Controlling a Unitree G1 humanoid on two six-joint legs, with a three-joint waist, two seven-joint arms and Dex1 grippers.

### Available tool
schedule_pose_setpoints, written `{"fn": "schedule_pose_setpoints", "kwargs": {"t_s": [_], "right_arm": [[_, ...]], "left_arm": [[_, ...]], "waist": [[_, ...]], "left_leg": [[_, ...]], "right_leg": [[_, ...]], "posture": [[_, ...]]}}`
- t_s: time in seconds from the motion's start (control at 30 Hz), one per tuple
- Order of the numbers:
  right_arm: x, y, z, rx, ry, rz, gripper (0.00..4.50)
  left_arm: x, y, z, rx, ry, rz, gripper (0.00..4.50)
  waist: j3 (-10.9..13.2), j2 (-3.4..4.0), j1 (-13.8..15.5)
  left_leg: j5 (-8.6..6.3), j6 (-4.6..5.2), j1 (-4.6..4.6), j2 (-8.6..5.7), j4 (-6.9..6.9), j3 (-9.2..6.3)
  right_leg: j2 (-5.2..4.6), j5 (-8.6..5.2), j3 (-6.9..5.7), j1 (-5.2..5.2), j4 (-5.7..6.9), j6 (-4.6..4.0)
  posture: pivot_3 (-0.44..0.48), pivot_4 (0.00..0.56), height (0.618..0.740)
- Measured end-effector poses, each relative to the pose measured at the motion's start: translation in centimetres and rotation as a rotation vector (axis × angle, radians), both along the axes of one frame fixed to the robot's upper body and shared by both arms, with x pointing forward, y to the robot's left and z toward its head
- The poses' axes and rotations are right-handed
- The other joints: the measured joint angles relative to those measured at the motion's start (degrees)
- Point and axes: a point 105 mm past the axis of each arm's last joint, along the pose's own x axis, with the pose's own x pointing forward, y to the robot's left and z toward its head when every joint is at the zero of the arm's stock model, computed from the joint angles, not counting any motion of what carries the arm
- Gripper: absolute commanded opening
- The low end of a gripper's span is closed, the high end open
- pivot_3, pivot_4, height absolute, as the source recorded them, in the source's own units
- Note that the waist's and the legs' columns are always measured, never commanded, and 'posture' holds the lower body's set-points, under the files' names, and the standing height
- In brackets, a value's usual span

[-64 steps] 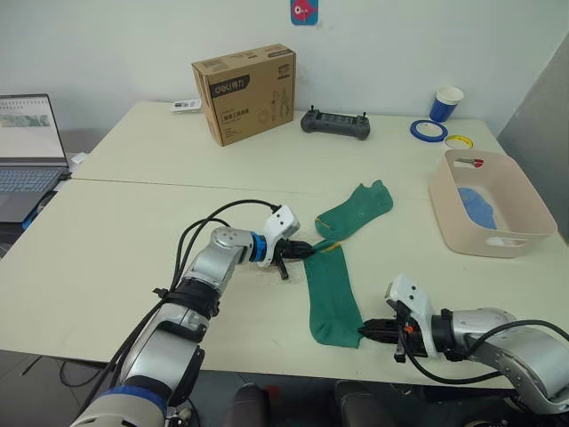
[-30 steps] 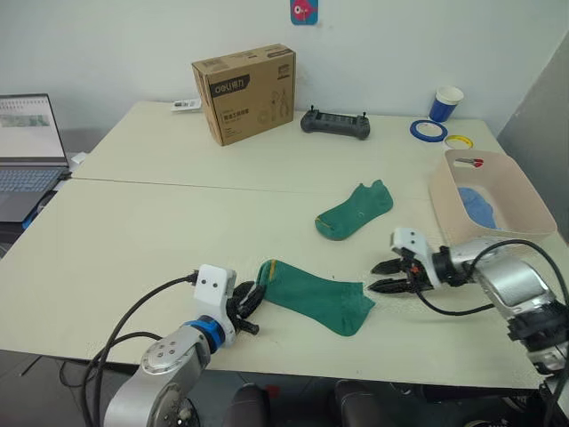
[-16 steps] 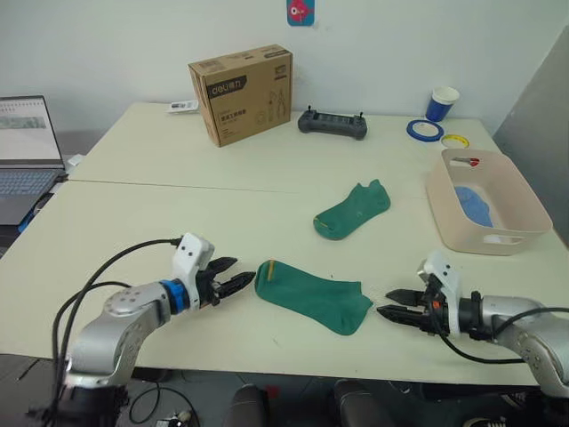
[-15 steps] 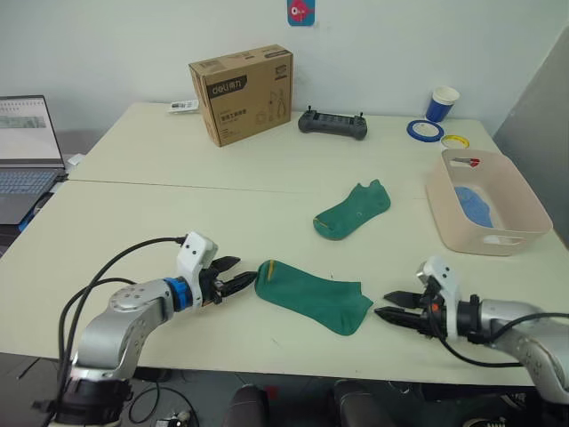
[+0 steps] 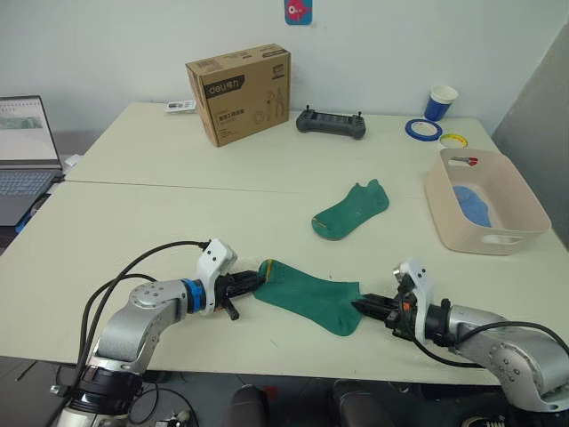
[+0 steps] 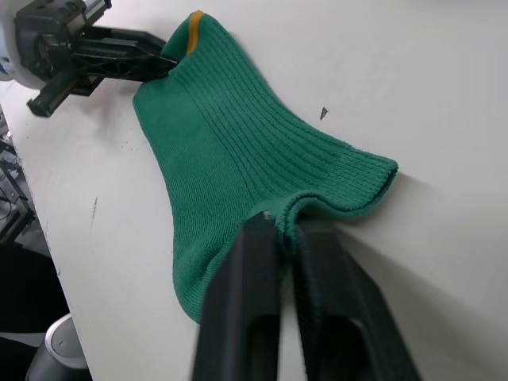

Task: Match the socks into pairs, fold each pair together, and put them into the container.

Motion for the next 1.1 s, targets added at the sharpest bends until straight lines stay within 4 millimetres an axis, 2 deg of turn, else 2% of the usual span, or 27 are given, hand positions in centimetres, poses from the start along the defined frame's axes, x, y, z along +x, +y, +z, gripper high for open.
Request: {"fn": "schedule_pose_setpoints", "kwargs": {"t_s": [0.2,0.53,0.83,0.93,1.1], "right_arm": [[0.2,-1.4,-0.4,-0.008,0.047,0.001,0.01],[1.1,-4.6,-0.2,-0.062,0.088,0.037,0.01],[1.1,-4.4,-1.6,-0.093,0.115,0.096,0.01],[1.4,-4.6,-1.6,-0.089,0.104,0.092,0.63],[1.3,-4.7,-1.2,-0.077,0.086,0.120,2.31]], "left_arm": [[-1.7,-0.4,-0.3,-0.098,0.073,0.107,0.01],[-6.6,-3.2,-1.2,-0.194,0.205,0.318,0.01],[-6.5,-3.7,-1.3,-0.178,0.161,0.383,0.01],[-6.5,-3.6,-1.3,-0.170,0.154,0.373,0.63],[-6.9,-4.0,-1.0,-0.202,0.163,0.316,2.15]], "waist": [[0.00,0.00,-0.04],[0.00,-0.04,-0.05],[-0.01,-0.03,-0.02],[-0.01,-0.04,-0.02],[0.00,-0.03,-0.03]], "left_leg": [[0.00,0.00,-0.01,0.02,-0.04,0.00],[0.00,0.00,0.06,-0.05,0.00,0.04],[0.00,0.00,0.05,-0.09,0.01,0.01],[0.00,0.00,0.05,-0.09,0.01,-0.01],[-0.01,0.00,0.05,-0.08,0.01,0.00]], "right_leg": [[0.00,0.07,0.00,-0.02,-0.01,0.13],[-0.03,-0.02,0.09,0.05,-0.06,-0.03],[-0.02,-0.03,0.08,0.02,-0.07,-0.04],[-0.02,-0.03,0.07,0.01,-0.07,-0.04],[-0.02,-0.03,0.07,0.00,-0.07,-0.05]], "posture": [[0.000,0.150,0.740],[0.000,0.150,0.740],[0.000,0.150,0.740],[0.000,0.150,0.740],[0.000,0.150,0.740]]}}
